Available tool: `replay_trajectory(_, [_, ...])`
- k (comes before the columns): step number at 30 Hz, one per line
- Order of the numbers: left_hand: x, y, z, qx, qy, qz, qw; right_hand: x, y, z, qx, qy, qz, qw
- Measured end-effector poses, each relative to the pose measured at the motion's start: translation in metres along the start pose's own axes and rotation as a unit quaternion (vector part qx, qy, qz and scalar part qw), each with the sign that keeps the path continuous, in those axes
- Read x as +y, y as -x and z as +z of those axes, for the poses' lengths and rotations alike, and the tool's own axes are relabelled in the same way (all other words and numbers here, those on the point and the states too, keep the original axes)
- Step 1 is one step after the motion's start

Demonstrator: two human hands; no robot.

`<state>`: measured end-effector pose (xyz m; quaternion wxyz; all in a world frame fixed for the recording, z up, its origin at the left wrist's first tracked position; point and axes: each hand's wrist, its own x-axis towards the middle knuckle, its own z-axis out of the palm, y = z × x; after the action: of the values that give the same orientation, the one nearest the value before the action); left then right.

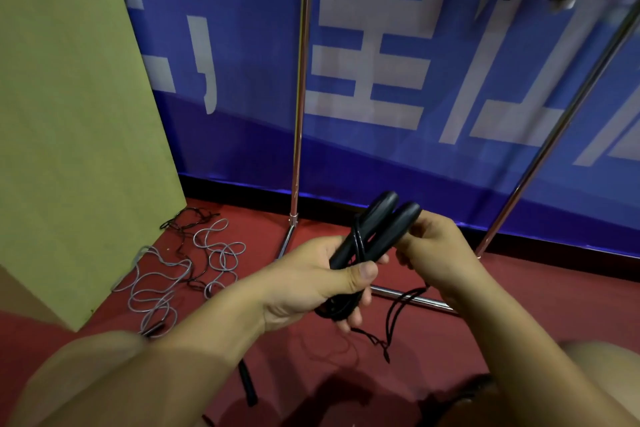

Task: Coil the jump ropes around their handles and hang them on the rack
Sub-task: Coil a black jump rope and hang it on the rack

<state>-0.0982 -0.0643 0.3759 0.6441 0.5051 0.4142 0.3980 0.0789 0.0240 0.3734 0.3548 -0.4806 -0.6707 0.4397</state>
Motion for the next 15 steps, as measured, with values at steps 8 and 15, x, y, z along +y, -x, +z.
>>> replay_trajectory(8, [-0.003,-0.01,-0.004,0.137,0.078,0.058,0.986,-0.006,0.007,0.0,-0.042,0.026,-0.015,0.999])
replay_trajectory(15, [0.0,0.003,0.005,0.053,0.013,0.032,0.998,0.003,-0.003,-0.003,0.021,0.09,-0.042,0.995])
